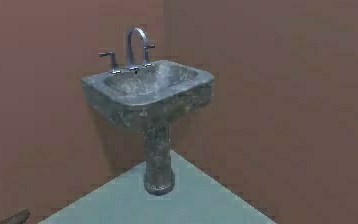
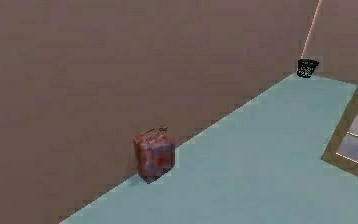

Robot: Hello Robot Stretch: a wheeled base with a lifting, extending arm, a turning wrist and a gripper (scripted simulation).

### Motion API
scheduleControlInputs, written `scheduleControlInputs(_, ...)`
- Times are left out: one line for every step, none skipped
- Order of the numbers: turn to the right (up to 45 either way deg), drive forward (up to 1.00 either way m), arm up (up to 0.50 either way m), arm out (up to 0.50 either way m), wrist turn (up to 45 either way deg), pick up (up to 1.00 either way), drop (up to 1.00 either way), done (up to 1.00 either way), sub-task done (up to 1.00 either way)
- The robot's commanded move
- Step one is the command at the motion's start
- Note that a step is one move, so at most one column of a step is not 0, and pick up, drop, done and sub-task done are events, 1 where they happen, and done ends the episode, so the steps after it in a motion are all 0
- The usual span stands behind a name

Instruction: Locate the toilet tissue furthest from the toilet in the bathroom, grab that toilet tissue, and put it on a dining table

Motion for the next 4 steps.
scheduleControlInputs(-36.0, 0.00, 0.00, 0.00, 0.0, 0.00, 0.00, 0.00, 0.00)
scheduleControlInputs(0.0, 0.35, 0.00, 0.00, 0.0, 0.00, 0.00, 0.00, 0.00)
scheduleControlInputs(-45.0, 0.00, 0.00, 0.00, 0.0, 0.00, 0.00, 0.00, 0.00)
scheduleControlInputs(-45.0, 0.00, 0.00, 0.00, 0.0, 0.00, 0.00, 0.00, 0.00)
